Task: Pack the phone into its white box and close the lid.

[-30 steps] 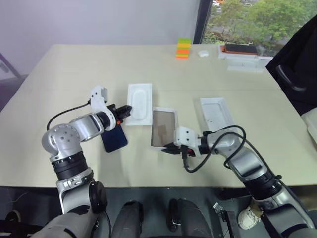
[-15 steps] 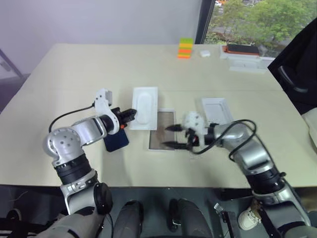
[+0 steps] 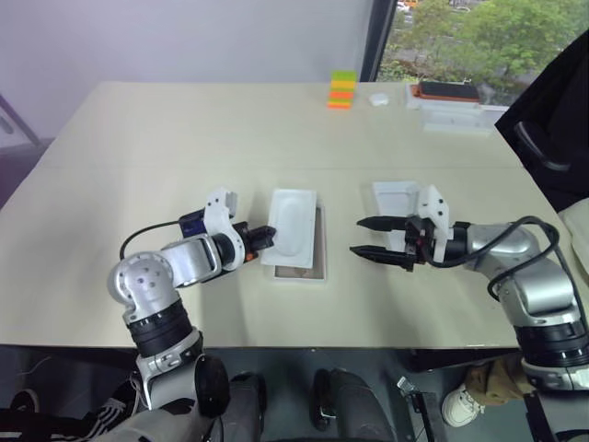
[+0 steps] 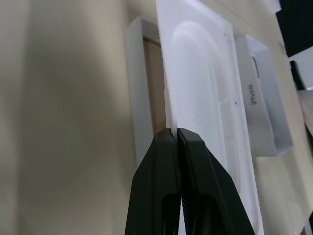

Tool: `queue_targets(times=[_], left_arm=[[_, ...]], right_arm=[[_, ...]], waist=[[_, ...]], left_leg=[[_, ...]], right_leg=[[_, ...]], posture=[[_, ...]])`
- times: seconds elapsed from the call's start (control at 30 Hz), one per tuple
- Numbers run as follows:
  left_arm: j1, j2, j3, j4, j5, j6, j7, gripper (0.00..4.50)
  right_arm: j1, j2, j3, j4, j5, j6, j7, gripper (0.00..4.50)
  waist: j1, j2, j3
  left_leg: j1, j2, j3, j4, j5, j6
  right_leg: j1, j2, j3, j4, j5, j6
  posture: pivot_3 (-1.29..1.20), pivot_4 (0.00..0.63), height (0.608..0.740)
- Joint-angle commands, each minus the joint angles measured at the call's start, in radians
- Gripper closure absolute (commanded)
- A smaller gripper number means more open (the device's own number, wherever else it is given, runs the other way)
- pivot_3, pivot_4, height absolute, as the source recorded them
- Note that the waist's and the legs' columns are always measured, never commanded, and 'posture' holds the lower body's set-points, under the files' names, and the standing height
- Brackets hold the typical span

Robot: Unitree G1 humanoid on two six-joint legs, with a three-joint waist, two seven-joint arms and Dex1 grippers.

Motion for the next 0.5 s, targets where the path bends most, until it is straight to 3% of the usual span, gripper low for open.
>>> queue_targets(times=[0.03,0.4,0.5], left_arm=[[0.01,-0.017,-0.044,-0.041,0.019,0.007,-0.008,4.5],[0.027,-0.042,-0.066,-0.059,0.049,0.009,-0.019,4.5],[0.021,-0.047,-0.065,-0.059,0.058,0.009,-0.02,3.44]], right_arm=[[-0.026,0.005,-0.018,0.011,0.003,-0.032,-0.013,1.53],[-0.036,0.02,0.012,0.038,-0.029,-0.084,-0.03,1.53],[-0.035,0.022,0.015,0.04,-0.03,-0.087,-0.032,1.47]], waist=[[0.0,0.0,0.0],[-0.001,0.0,0.0],[0.0,0.0,0.0]], left_leg=[[0.0,0.0,0.0,0.0,0.0,0.0],[0.0,0.0,-0.001,0.0,0.0,0.0],[0.0,0.0,-0.001,0.0,0.0,0.0]], right_leg=[[0.0,0.0,0.0,0.0,0.0,0.0],[0.0,0.0,0.0,0.0,0.0,0.0],[0.0,0.0,0.0,0.0,0.0,0.0]], posture=[[0.0,0.15,0.74],[0.0,0.15,0.74],[0.0,0.15,0.74]])
